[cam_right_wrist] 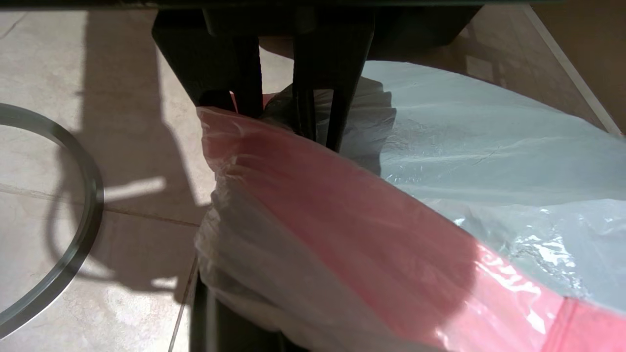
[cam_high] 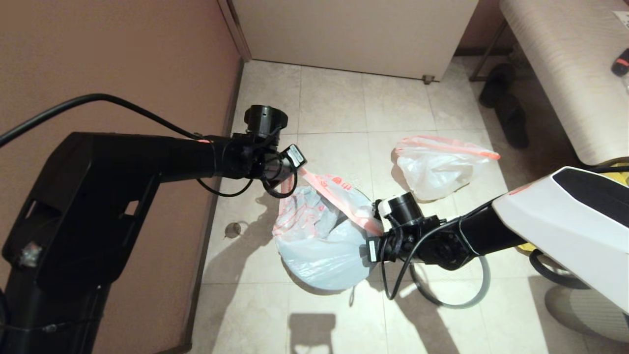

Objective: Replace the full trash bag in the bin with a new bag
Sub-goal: Put the new garbage bag on the trash can

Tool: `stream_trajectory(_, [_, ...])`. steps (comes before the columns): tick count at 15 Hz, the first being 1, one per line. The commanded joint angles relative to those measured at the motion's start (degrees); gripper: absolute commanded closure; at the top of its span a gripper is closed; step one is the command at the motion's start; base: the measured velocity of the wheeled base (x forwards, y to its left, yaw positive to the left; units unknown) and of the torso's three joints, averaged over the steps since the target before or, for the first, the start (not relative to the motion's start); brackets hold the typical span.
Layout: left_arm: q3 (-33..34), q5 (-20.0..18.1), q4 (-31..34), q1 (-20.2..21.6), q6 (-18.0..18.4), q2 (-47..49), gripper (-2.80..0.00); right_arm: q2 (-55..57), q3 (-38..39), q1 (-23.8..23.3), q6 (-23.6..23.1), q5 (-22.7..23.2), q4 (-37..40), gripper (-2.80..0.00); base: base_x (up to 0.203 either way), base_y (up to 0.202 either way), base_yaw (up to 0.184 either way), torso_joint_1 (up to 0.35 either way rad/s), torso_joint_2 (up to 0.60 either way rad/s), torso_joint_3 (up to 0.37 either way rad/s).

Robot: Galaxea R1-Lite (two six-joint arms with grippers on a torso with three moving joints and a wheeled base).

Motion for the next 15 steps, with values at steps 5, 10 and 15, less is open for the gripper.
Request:
stream_trajectory(5, [0.0, -2.2, 0.2, -0.3, -0.2, 1.2, 0.00, -1.2, 2.5, 1.7, -2.6, 0.2, 0.2, 0.00, 0.000, 0.000, 0.000, 0.000, 0.00, 0.000])
stream_trajectory(10, [0.0, -4.3, 2.1, -0.5, -0.3, -0.6, 0.00, -1.7, 4.3, 3.4, -4.8, 0.2, 0.3, 0.00, 0.000, 0.000, 0.000, 0.000, 0.00, 0.000])
stream_trajectory(15, [0.0, -10.8, 7.3, -1.5, -1.6, -3.6, 0.00, -2.3, 4.5, 3.5, -5.2, 0.1, 0.2, 0.00, 0.000, 0.000, 0.000, 0.000, 0.00, 0.000])
